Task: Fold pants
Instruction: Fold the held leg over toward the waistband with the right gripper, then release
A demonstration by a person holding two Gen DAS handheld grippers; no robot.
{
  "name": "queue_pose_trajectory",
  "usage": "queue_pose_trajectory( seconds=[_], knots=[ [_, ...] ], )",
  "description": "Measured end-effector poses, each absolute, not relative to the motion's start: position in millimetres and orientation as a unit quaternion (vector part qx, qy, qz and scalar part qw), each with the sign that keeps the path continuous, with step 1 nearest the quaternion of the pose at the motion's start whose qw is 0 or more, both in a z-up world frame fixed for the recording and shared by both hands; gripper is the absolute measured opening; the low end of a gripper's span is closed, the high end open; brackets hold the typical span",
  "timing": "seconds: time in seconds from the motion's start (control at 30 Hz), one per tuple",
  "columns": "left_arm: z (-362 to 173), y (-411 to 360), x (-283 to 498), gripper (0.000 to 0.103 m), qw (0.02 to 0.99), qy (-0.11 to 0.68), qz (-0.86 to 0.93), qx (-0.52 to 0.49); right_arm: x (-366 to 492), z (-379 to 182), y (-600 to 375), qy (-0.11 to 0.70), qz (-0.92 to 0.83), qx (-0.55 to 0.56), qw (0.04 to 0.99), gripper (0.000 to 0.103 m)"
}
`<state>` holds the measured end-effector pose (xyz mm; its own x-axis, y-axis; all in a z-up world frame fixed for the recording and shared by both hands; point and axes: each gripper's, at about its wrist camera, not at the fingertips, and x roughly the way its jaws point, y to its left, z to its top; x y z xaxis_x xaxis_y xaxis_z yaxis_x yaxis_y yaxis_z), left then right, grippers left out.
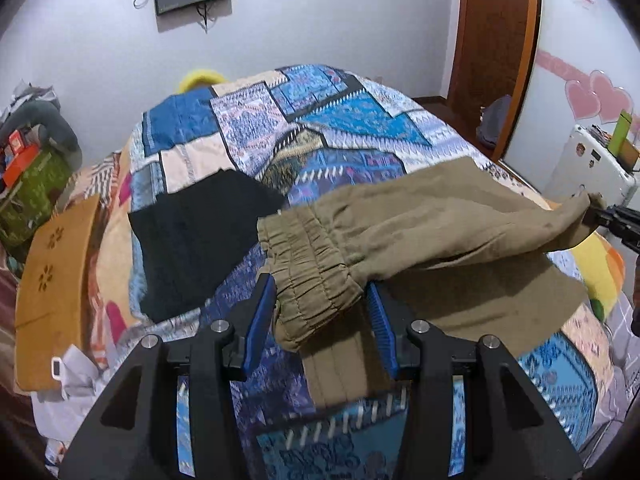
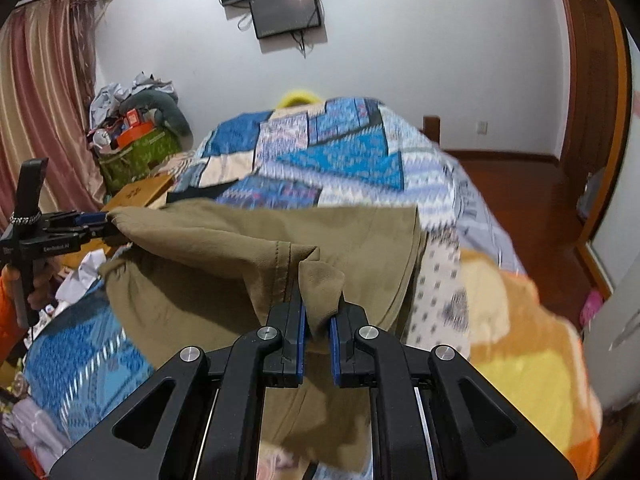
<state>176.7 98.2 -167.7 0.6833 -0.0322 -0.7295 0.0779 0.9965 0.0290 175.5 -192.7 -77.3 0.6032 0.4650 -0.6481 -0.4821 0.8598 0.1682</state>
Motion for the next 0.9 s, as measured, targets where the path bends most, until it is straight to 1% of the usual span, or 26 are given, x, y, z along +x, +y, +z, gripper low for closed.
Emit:
queue_pose_trajectory(
  seconds=[0.1, 0.17, 0.27, 0.33, 0.4, 0.47, 0.57, 0.67, 0.73, 0.87, 0.9],
  knots=[
    [-178, 98, 170, 0.047, 0.911, 0.411, -0.032, 0.024, 164, -91, -198, 0.378, 0.259, -0.002, 0.889, 0.01],
    [-183, 98, 165, 0.049, 0.907, 0.418, -0.028, 0.026, 157, -98, -202, 0.39, 0.255, 0.006, 0.885, 0.014],
    [-187, 98, 158, 0.054, 0.903, 0.428, -0.023, 0.028, 148, -103, -206, 0.404, 0.248, 0.011, 0.88, 0.017],
    [-186, 101, 151, 0.061, 0.902, 0.43, -0.027, 0.014, 141, -105, -207, 0.41, 0.244, 0.007, 0.879, 0.02],
    [-182, 103, 144, 0.065, 0.904, 0.427, -0.027, 0.007, 135, -103, -209, 0.415, 0.239, 0.002, 0.878, 0.021],
    [-178, 102, 138, 0.066, 0.906, 0.423, -0.019, 0.015, 126, -103, -209, 0.413, 0.234, -0.003, 0.88, 0.024],
    [-167, 99, 131, 0.069, 0.91, 0.414, -0.013, 0.028, 118, -95, -209, 0.405, 0.231, -0.009, 0.884, 0.031],
    [-154, 95, 128, 0.076, 0.916, 0.4, -0.011, 0.037, 110, -81, -208, 0.387, 0.231, -0.014, 0.892, 0.038],
    [-144, 90, 127, 0.084, 0.92, 0.388, -0.012, 0.049, 107, -74, -205, 0.376, 0.234, -0.02, 0.896, 0.045],
    [-136, 76, 134, 0.088, 0.921, 0.38, -0.017, 0.084, 106, -62, -191, 0.362, 0.258, -0.037, 0.895, 0.049],
    [-136, 73, 137, 0.088, 0.92, 0.382, -0.018, 0.089, 108, -61, -185, 0.362, 0.268, -0.041, 0.892, 0.052]
  ],
)
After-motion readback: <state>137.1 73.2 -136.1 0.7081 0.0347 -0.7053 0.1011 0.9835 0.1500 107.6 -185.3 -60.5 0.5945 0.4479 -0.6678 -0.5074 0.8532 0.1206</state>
